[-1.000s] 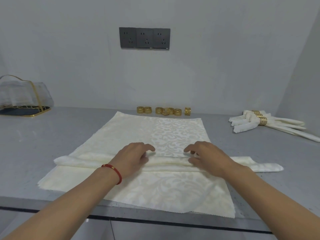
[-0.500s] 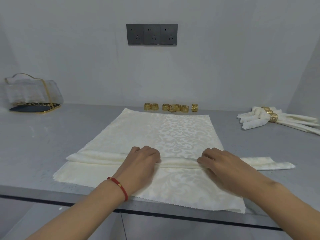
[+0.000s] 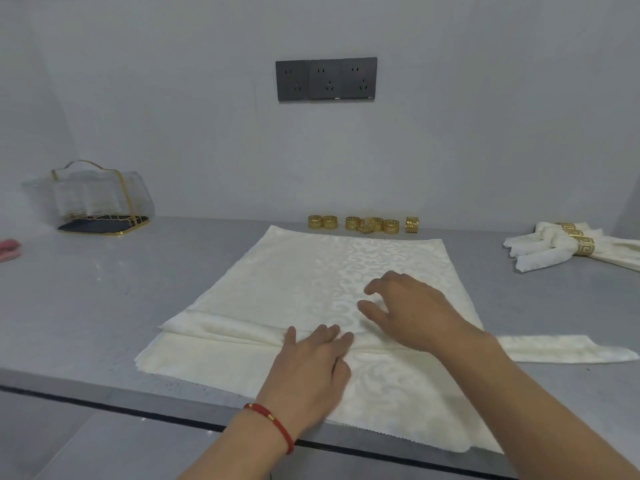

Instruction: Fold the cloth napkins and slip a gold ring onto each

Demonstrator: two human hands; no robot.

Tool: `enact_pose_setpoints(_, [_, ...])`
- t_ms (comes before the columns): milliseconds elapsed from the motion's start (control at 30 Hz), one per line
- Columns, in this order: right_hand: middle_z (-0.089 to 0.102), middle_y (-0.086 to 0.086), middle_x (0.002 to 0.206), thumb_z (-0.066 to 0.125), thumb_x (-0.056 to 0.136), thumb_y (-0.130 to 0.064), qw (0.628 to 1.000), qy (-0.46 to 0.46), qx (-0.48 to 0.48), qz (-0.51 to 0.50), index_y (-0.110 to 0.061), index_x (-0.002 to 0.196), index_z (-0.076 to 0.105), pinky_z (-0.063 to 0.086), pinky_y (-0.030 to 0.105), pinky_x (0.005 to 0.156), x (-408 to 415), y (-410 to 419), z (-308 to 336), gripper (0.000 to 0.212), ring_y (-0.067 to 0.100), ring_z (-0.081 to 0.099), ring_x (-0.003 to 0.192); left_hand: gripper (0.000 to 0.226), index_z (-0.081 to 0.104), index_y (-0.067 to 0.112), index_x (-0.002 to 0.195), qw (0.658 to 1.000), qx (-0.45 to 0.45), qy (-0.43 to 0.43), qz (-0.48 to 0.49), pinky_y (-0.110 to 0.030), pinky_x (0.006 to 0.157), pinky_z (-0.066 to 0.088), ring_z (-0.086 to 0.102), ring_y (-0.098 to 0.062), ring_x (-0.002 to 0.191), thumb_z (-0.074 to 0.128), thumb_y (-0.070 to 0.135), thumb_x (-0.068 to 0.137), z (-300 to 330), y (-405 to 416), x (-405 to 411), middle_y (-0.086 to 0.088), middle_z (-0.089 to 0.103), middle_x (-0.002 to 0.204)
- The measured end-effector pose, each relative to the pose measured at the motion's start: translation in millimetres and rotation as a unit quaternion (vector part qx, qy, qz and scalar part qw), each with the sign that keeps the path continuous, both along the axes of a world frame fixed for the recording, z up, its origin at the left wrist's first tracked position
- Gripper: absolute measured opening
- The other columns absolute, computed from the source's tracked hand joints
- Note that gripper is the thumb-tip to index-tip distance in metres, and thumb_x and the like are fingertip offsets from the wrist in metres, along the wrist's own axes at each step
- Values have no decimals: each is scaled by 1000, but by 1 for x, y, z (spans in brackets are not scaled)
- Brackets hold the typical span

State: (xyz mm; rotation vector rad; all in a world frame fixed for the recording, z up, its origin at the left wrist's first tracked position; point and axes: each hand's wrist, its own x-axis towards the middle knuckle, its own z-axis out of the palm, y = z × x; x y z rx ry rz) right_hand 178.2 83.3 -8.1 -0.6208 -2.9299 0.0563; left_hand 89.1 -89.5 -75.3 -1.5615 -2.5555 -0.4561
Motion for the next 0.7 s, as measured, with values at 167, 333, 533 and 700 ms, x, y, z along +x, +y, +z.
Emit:
enact_pose_setpoints(167, [-15,2,171,10,106,-59,995,-75,-71,-13,-23,164,-1,-8,50,126,-21,2,-60,70,19,-22,156,38,50,38,137,996,57,-26,60,-32,103,34,59,-18,104,28,36,105,10,8,-4,10,68,118])
enact_pose_setpoints(333, [-15,-1,171,18,108,-55,981,-45,-191,8,-20,164,0,-14,43,126,-20,9,-50,69,13,-27,153,21,59,35,75,990,68,-1,123,-32,98,37,56,-10,75,53,33,94,23,26,-12,6,63,71])
enact_pose_setpoints(533, [-7,-2,172,50,101,-56,966,-84,-238,56,-24,163,15,-3,41,127,-6,23,-29,78,17,-12,157,19,59,21,111,995,-74,-26,64,-37,89,37,47,-22,111,48,34,101,34,33,-19,2,54,113])
enact_pose_setpoints(700, [-6,1,172,52,96,-65,969,-118,-213,51,-22,164,12,6,38,127,-13,30,-29,90,17,-9,158,25,46,12,120,964,-243,96,60,-40,90,29,47,-27,109,36,30,105,49,39,-10,-5,52,115])
